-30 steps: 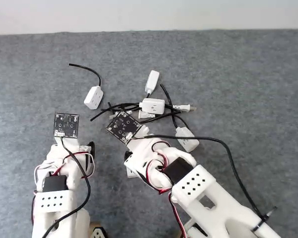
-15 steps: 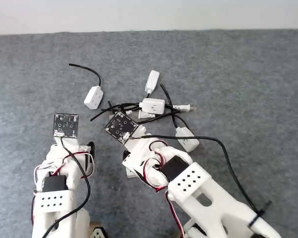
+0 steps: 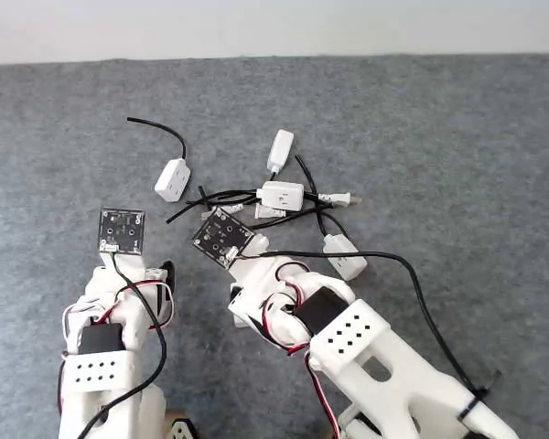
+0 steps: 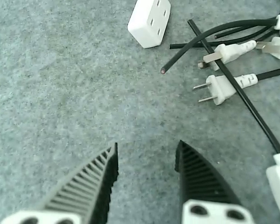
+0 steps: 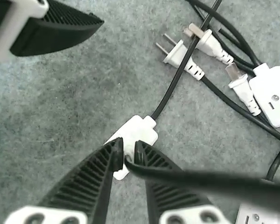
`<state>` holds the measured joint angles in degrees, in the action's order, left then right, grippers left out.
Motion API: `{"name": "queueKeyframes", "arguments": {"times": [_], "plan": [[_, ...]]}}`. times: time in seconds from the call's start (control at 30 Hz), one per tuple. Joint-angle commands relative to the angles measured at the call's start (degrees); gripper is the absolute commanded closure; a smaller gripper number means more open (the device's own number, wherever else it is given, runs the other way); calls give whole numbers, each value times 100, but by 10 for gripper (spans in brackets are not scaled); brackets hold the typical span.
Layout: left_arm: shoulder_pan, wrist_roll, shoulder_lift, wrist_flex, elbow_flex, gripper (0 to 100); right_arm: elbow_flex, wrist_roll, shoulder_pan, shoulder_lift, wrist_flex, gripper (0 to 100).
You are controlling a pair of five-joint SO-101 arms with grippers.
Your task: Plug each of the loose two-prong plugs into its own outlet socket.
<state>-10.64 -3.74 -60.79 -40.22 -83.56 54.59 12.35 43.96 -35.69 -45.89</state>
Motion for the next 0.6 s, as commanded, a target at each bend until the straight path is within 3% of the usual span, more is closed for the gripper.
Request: {"name": "queueKeyframes", "arguments": {"times": [0.0, 0.57], "plan": [[-26, 35, -88, 158, 277, 807, -26, 70, -40, 84, -198, 990], [-26, 35, -88, 264, 251, 807, -88, 255, -48, -927, -620, 990]]}}
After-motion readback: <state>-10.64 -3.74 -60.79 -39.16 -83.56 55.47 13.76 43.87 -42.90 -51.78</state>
